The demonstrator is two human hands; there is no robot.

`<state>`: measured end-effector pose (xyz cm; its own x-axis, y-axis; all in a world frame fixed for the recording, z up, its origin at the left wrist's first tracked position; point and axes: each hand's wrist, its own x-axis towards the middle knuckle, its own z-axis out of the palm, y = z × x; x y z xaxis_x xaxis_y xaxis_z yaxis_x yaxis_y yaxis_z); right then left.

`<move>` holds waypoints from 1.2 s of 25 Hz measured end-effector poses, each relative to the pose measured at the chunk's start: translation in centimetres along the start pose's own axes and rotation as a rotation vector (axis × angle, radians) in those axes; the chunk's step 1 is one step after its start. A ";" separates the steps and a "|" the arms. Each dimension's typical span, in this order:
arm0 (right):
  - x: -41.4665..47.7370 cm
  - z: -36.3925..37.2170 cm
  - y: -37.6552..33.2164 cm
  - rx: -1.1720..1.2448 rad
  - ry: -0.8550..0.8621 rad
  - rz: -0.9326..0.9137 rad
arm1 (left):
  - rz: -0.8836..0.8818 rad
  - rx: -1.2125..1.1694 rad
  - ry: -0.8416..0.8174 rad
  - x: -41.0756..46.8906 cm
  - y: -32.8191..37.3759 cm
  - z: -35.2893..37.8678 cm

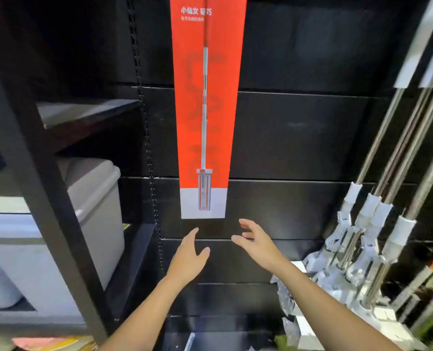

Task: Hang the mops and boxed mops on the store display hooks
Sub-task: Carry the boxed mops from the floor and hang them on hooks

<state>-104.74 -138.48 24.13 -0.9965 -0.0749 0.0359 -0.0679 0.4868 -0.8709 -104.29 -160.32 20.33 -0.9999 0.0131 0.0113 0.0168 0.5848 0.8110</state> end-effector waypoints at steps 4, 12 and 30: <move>-8.6 1.0 9.7 -0.015 -0.021 0.186 | -0.006 0.209 -0.253 -6.0 -4.8 8.1; -28.7 -5.2 24.8 0.003 0.028 0.436 | 0.169 0.471 -0.576 -18.3 -3.6 23.9; -74.5 -32.6 39.4 0.187 0.846 0.893 | 0.956 0.642 -1.139 -45.1 25.4 63.8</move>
<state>-34.77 -85.37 3.13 -0.4136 0.8360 -0.3607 0.5876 -0.0575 -0.8071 -58.49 -94.29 3.14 -0.1076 0.9439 -0.3122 0.8895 0.2317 0.3939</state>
